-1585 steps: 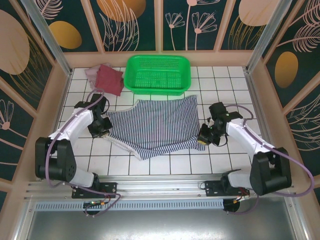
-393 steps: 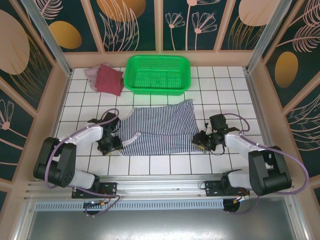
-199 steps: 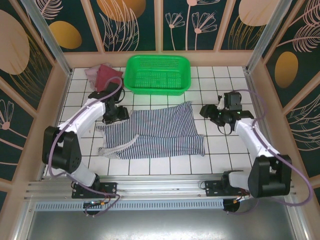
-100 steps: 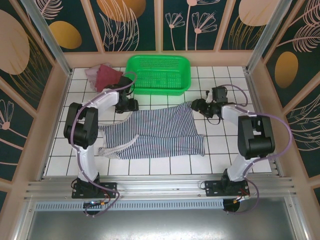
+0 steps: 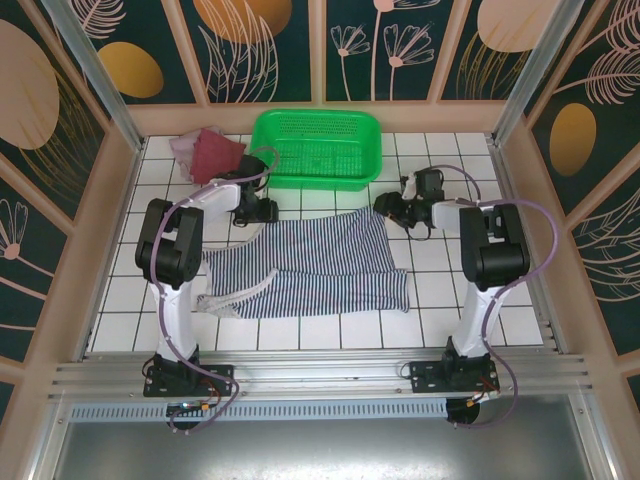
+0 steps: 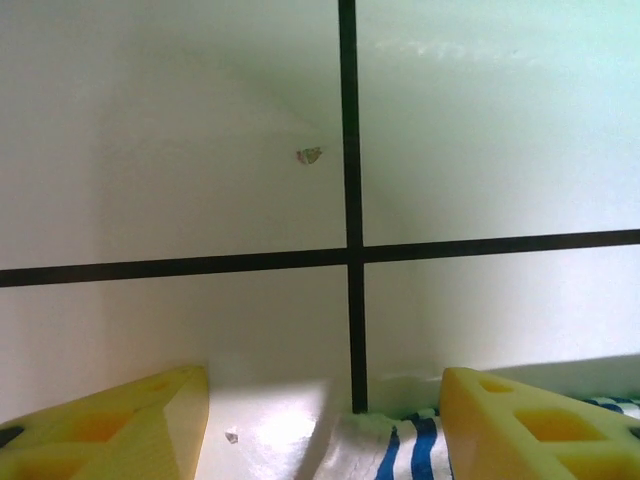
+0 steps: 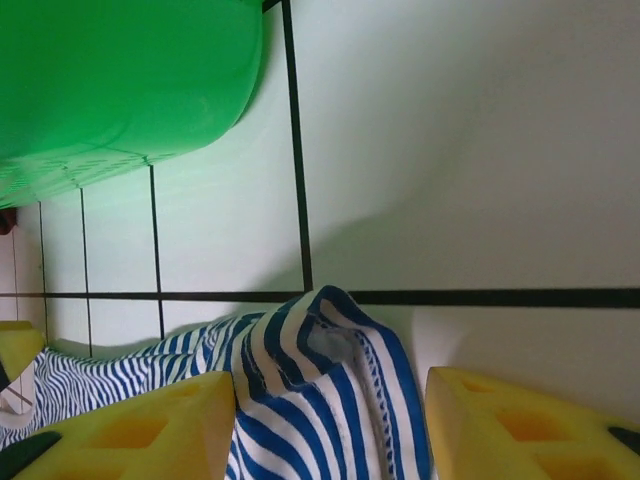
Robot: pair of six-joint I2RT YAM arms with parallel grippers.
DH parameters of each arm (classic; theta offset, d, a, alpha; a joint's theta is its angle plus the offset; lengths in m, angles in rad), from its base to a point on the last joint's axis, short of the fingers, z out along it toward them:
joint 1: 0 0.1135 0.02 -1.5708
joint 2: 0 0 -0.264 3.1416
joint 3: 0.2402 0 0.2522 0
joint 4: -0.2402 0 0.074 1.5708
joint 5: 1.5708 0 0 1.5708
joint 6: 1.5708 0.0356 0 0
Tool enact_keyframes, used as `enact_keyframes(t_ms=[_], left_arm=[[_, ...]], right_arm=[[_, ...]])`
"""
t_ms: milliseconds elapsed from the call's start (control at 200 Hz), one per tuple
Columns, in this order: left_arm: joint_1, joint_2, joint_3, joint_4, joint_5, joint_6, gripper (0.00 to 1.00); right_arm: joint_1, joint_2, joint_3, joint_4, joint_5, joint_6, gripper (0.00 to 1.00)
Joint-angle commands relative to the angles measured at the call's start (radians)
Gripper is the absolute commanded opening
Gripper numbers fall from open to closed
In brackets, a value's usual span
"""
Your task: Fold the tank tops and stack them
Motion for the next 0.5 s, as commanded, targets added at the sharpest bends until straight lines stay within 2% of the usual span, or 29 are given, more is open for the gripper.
enact_keyframes(t_ms=[0,65,205,340,495], left_arm=[[0.009,0.004,-0.002,0.026,0.055,0.036,0.62],[0.01,-0.002,-0.019,0.034,0.06,0.044,0.61],[0.01,-0.01,-0.051,0.078,0.172,0.029,0.57],[0.011,-0.021,-0.095,0.084,0.177,0.025,0.5],[0.01,-0.053,-0.131,0.117,0.249,0.021,0.45]], right_arm=[[0.009,0.021,0.037,0.038,-0.028,-0.011,0.53],[0.009,0.036,0.047,0.042,-0.032,-0.008,0.51],[0.013,0.069,0.067,0.06,-0.046,-0.004,0.48],[0.023,0.082,0.087,0.054,-0.052,-0.007,0.41],[0.021,0.073,0.082,0.054,-0.053,-0.007,0.35]])
